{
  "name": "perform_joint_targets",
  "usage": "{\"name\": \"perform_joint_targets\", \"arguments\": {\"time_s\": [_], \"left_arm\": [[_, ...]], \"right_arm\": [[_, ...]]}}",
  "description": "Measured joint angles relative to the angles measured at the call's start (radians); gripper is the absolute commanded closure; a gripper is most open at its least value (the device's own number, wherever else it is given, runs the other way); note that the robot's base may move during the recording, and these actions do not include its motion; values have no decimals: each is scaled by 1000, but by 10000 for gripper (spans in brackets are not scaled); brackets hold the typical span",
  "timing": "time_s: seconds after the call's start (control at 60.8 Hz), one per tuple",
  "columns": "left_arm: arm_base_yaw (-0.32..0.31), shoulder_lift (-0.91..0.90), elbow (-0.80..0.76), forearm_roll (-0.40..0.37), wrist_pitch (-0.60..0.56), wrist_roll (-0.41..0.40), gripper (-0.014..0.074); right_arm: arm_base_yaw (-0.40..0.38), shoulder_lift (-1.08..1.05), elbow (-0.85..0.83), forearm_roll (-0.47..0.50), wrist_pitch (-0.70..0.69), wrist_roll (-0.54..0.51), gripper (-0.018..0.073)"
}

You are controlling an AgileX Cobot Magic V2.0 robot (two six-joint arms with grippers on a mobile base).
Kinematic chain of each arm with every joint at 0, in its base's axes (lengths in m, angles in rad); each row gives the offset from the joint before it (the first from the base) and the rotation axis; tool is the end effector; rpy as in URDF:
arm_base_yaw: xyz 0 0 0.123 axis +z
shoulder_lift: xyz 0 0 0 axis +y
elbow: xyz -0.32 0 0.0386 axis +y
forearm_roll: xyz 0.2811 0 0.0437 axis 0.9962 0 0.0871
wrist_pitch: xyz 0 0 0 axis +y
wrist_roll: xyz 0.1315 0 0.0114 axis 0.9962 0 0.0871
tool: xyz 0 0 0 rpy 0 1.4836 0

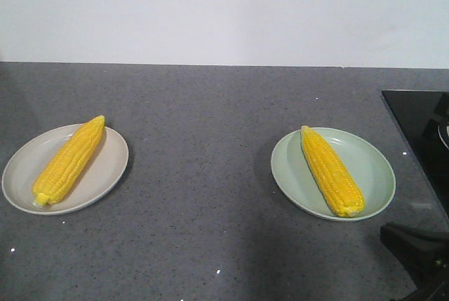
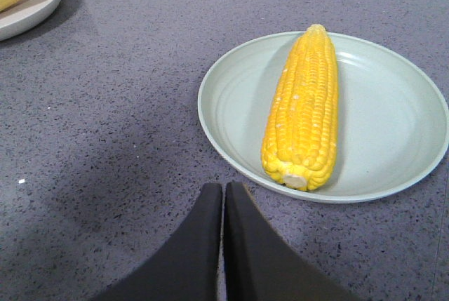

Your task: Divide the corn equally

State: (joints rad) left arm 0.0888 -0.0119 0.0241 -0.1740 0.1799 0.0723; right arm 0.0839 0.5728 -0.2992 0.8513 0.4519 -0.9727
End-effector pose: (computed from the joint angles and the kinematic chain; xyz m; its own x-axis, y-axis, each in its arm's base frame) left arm 0.0924 0.0041 0.1845 -0.0954 -0.1076 -0.9896 -0.0677 0.9925 -0.1014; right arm 0.1399 0.0553 0.2356 -0.4035 -0.1981 -0.8933 -0.4436 0.8962 0.0016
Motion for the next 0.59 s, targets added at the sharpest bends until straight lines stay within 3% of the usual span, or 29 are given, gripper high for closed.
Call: {"name": "perform_joint_targets", "arguments": {"time_s": [0.23,0.329,0.592], "left_arm": [[0,0,0,0,0,0,602],[0,0,0,0,0,0,602],[0,0,0,0,0,0,602]], "right_arm": [[0,-24,0,-77,-13,5,564],[0,-73,0,-139,-27,59,564],[0,-327,141,-406,-150,465,564]]}}
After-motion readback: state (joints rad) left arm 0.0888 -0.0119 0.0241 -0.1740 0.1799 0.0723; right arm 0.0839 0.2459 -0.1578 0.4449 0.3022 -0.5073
